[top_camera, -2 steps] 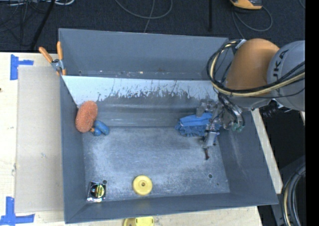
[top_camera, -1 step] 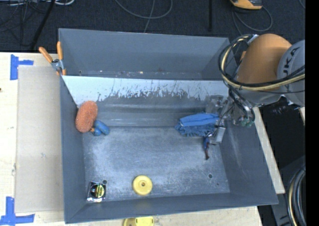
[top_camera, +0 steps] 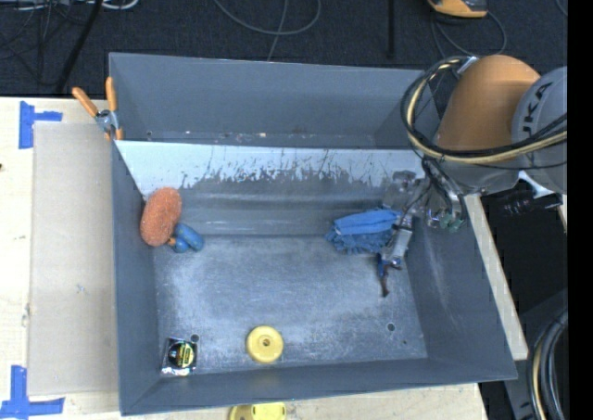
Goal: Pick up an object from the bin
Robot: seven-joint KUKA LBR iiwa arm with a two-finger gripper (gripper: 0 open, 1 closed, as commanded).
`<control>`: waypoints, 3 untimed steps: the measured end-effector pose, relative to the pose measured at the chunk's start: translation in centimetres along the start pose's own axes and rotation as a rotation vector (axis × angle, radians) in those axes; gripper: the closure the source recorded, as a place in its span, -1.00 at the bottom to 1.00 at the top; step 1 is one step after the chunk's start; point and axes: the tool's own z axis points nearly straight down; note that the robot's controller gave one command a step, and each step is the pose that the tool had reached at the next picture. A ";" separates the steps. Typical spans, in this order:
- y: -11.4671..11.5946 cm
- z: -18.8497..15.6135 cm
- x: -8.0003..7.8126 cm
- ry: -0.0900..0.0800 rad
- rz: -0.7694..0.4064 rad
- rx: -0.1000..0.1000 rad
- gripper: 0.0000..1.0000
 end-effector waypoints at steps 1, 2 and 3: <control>1.4 7.2 0.2 -0.005 0.038 -0.001 -1.00; 1.9 7.9 2.1 -0.002 0.267 -0.001 1.00; 1.9 7.9 2.1 -0.002 0.266 0.000 1.00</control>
Offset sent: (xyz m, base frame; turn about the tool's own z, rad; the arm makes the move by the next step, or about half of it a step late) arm -0.0158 0.0240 -0.0803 0.2686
